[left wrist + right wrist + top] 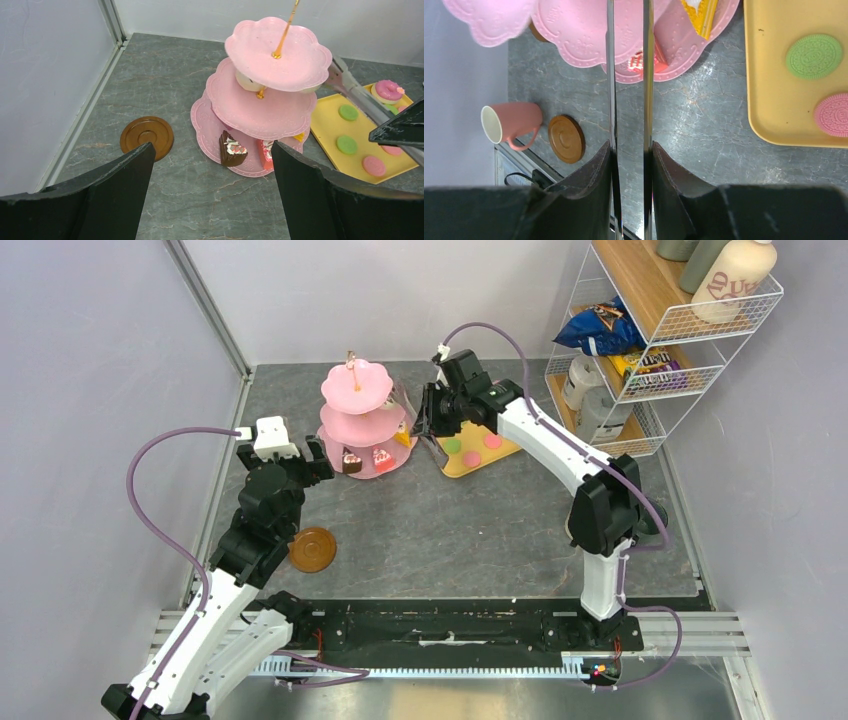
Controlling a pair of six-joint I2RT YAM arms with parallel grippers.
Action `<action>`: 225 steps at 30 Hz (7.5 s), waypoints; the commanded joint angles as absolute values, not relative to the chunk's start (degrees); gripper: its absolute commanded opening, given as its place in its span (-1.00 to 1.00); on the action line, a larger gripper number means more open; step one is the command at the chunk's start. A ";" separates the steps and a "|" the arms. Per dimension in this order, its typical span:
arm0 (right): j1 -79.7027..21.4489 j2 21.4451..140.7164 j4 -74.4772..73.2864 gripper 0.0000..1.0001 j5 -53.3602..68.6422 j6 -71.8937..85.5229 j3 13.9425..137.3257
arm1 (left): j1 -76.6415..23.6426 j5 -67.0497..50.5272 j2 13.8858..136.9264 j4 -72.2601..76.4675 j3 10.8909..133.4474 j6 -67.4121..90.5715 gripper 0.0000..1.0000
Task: Serve the afternoon tea
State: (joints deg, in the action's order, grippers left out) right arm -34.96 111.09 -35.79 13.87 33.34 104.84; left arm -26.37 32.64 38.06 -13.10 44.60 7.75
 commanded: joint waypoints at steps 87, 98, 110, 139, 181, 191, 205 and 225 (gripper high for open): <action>-20.82 123.00 -44.91 0.11 -19.02 -6.98 114.56 | -26.13 32.08 38.93 -10.63 44.56 9.23 0.89; -22.70 126.46 -44.39 0.10 -26.11 -12.90 115.22 | -26.13 31.99 39.15 -10.55 44.60 9.14 0.88; -26.22 129.67 -43.16 0.10 -37.29 -19.61 114.83 | -26.18 32.08 38.85 -10.63 44.60 9.14 0.88; -32.98 117.74 -40.67 -0.41 -43.69 -21.68 104.81 | -26.12 32.51 38.15 -10.63 44.65 9.23 0.89; -61.65 108.69 -43.83 -0.42 -25.52 -24.84 108.95 | -24.75 49.14 33.97 -10.19 43.51 9.75 0.97; -61.41 115.82 -39.56 -0.42 -28.94 -28.96 113.53 | -24.78 48.64 33.58 -10.28 43.58 9.93 1.00; -59.99 118.13 -35.38 -0.39 -31.68 -29.54 114.40 | -24.72 48.02 33.57 -10.28 43.56 9.89 1.00; -59.50 119.25 -35.16 -0.19 -30.40 -29.34 112.24 | -24.71 46.56 33.66 -10.19 43.42 9.84 1.00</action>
State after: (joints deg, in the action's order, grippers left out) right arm -59.66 119.07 -37.43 -30.22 -29.04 111.94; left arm -25.08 46.59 34.00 -12.71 43.62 7.86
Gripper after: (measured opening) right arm 0.406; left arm 0.995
